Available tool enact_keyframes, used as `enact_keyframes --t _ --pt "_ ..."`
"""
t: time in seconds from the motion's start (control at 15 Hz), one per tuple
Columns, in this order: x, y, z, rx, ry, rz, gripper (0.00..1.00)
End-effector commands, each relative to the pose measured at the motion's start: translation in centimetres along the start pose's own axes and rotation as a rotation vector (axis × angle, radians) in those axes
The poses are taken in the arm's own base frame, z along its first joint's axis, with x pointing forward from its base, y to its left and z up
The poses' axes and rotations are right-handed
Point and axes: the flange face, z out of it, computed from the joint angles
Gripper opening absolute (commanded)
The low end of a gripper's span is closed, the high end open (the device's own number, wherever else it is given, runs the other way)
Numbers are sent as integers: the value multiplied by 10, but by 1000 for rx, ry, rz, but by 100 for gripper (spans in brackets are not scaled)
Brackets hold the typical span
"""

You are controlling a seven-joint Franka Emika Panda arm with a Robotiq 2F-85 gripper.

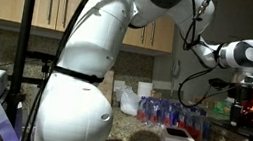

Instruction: Take the bottle and the black object and put them on the counter, then stack the clear tape, the black object and the bottle on the box

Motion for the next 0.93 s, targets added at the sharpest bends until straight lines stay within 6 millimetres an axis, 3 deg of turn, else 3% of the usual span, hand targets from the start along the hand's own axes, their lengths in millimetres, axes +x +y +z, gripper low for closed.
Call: enact_keyframes --t 0.0,0.53,0.67,0.87 --pt "-1 7 -9 11 0 -26 19" --pt "-15 29 -56 110 62 -12 19" --pt "-29 37 -58 126 53 -14 19" --pt "-57 51 -40 136 23 -2 19"
